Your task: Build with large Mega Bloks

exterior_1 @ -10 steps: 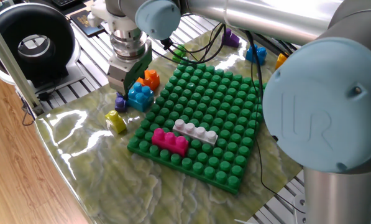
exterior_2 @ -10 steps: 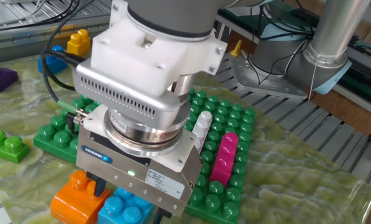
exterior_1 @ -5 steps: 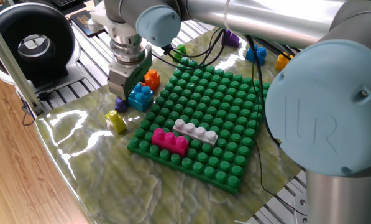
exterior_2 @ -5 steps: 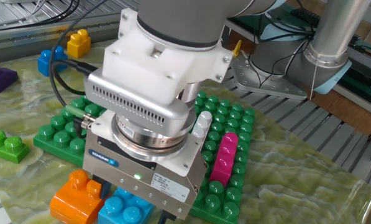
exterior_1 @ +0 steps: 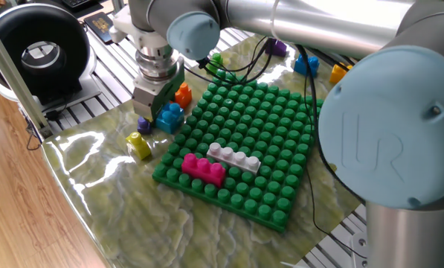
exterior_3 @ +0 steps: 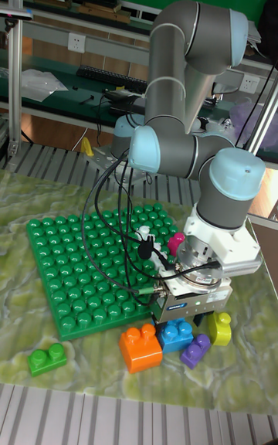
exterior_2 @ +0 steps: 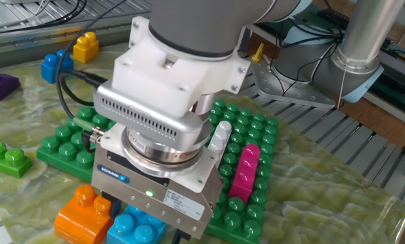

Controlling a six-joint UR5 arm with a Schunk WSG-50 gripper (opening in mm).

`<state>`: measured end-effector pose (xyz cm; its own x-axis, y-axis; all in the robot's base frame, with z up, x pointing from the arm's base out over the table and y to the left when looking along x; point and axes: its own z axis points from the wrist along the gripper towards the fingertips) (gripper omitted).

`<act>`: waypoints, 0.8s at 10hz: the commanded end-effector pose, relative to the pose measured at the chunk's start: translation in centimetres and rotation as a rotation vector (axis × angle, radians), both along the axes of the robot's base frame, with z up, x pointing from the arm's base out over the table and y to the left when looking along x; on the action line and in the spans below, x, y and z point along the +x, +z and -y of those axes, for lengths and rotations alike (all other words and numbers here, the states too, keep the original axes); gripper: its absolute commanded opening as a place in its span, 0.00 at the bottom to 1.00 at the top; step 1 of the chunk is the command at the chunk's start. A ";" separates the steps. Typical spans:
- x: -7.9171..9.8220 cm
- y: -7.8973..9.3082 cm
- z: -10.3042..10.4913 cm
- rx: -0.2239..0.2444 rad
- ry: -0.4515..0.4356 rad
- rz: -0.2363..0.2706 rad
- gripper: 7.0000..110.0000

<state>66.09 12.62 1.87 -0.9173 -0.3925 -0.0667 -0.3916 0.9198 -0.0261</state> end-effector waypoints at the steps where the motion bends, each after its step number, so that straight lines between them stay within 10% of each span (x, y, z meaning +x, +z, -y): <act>1: 0.1 -0.4 0.3 0.012 -0.003 -0.002 0.79; 2: -0.5 0.1 -0.3 0.017 -0.035 -0.020 0.79; 3: -1.0 0.9 -0.9 0.011 -0.066 -0.051 0.57; 8: -0.5 0.6 -0.5 0.034 -0.056 -0.058 0.57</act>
